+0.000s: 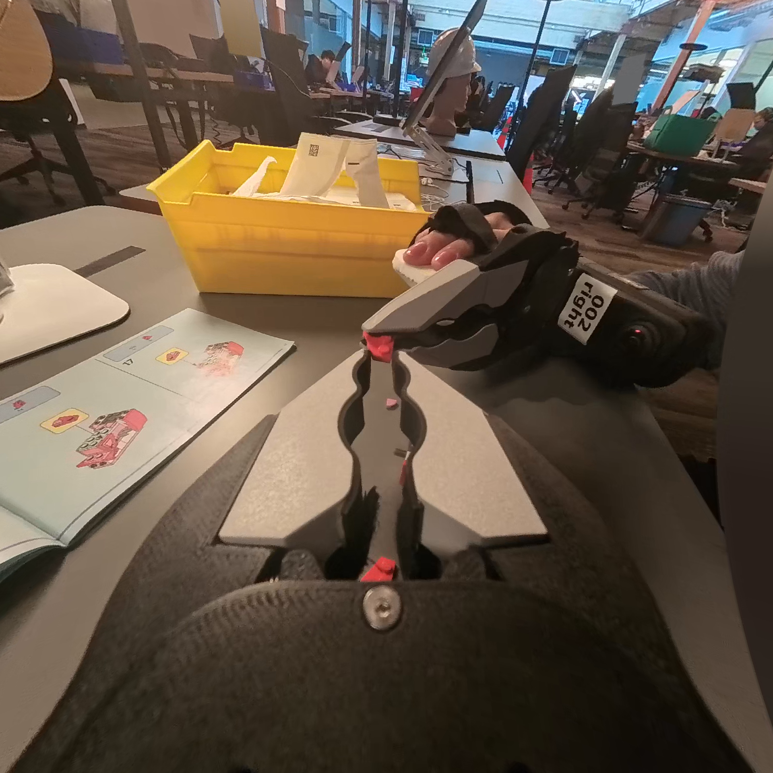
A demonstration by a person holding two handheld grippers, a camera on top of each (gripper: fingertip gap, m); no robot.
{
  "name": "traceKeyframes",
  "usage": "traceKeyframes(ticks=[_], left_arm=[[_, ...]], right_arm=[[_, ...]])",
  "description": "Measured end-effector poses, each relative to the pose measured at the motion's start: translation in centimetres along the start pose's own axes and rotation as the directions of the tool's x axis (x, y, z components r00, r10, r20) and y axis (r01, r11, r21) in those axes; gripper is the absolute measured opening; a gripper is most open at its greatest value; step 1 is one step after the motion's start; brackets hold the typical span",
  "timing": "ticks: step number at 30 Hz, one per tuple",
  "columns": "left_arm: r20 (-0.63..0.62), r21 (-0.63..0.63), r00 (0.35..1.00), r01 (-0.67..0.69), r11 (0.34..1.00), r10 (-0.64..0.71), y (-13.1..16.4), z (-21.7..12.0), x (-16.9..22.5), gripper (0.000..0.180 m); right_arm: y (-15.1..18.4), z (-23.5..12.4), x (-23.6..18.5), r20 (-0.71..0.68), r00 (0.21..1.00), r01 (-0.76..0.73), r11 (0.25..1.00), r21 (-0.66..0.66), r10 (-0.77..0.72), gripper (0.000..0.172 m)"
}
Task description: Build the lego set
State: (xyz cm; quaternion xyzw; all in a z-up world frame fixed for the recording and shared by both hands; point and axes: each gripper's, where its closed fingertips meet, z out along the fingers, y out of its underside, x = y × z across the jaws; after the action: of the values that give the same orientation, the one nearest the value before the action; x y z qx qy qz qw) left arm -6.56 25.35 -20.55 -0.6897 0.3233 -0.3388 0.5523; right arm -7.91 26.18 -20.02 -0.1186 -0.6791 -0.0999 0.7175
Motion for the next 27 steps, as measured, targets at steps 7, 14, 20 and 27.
traceKeyframes(ticks=[7,14,20,27], left_arm=[[0.085,-0.044,0.996,-0.002,0.999,0.006,0.6,-0.1,-1.0,0.008],[0.189,-0.082,0.981,0.059,0.995,-0.043,2.6,-1.8,-2.4,0.008],[0.192,-0.106,0.981,-0.015,0.994,0.035,2.8,-1.4,-1.9,0.008],[0.186,-0.124,0.979,-0.055,0.991,0.077,3.0,-1.1,-1.8,0.008]], right_arm=[[0.9,-0.3,-1.0,0.115,0.981,-0.158,0.987,-0.024,0.159,0.016],[2.1,-3.3,-4.2,0.491,0.486,-0.680,0.666,-0.307,0.723,0.033],[1.8,-6.2,-7.3,0.570,0.130,-0.685,0.490,-0.540,0.811,0.034],[2.2,-6.3,-9.1,0.554,0.052,-0.647,0.451,-0.615,0.831,0.033]])
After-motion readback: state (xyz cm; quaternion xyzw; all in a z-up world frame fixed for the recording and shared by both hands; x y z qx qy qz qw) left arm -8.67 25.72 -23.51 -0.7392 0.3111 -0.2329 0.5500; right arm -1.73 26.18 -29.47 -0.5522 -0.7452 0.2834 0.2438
